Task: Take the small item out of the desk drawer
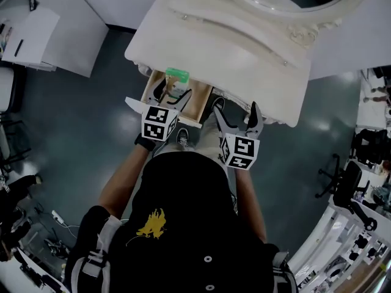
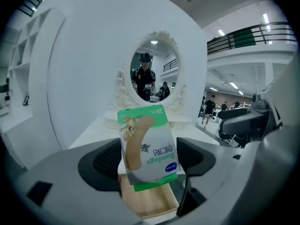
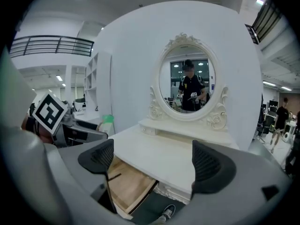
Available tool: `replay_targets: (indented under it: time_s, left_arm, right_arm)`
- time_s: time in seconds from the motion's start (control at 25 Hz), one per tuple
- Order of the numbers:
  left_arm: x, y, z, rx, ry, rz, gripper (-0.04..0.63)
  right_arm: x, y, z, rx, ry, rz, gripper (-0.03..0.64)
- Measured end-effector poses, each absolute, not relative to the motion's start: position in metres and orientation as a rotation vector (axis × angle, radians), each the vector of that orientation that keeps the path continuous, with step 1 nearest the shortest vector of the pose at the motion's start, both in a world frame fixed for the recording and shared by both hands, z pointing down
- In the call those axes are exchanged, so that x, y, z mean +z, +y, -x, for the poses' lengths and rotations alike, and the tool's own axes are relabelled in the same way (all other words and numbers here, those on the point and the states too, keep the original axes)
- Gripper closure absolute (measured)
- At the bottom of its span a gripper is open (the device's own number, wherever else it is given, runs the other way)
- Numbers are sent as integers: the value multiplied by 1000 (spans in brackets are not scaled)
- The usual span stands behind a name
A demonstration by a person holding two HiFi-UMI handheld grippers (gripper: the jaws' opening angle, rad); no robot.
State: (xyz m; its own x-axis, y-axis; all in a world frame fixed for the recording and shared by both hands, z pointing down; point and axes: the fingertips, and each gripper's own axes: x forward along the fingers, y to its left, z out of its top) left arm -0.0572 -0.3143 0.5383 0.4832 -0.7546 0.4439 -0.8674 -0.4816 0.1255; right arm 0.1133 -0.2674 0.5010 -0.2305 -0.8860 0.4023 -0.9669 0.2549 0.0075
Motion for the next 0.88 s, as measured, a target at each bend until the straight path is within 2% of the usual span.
replay_targets:
  time_s: [0.36,0.88]
  left_arm:
    - [448,-305,58,285,-1505,-2569,220]
    - [387,-284,51,242,-1616,-2738,229]
  right_arm:
    - [457,-267,-102,240,-2293,-1718,81]
    - [417,-263,-100,148,-2364,-1744,90]
